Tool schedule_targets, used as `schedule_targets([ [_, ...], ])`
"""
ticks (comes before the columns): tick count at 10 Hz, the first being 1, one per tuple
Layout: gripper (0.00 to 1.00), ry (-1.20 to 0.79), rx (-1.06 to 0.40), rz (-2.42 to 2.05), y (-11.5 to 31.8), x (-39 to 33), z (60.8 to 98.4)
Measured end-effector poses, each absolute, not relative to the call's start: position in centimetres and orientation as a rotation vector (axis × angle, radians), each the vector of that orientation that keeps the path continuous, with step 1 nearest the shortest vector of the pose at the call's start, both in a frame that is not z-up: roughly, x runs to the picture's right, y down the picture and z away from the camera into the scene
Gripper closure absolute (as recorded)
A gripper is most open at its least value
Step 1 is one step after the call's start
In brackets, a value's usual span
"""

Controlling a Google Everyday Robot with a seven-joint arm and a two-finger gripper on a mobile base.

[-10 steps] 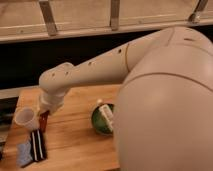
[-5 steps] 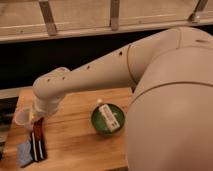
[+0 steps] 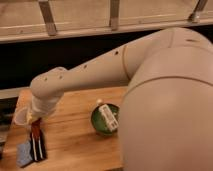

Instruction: Place the pepper on the white sponge

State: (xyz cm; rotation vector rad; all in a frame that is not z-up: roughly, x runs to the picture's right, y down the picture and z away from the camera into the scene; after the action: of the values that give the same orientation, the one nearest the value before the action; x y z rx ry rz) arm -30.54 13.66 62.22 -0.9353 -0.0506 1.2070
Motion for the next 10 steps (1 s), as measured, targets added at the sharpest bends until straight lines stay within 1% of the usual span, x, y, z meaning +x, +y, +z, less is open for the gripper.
schedule_targets([
  [2, 1.00, -0.061, -0.981, 1.126, 15.0, -34.9, 61.8],
  [4, 1.00, -0.064, -1.032, 1.043, 17.4, -39.0, 61.2],
  [5, 1.00, -0.061, -1.045, 1.022, 18.1, -40.0, 61.3],
  [6, 1.00, -0.048, -1.078, 0.983, 20.0, -41.5, 61.7],
  [10, 1.00, 0.028, -1.129, 0.950, 24.4, -42.4, 65.4],
])
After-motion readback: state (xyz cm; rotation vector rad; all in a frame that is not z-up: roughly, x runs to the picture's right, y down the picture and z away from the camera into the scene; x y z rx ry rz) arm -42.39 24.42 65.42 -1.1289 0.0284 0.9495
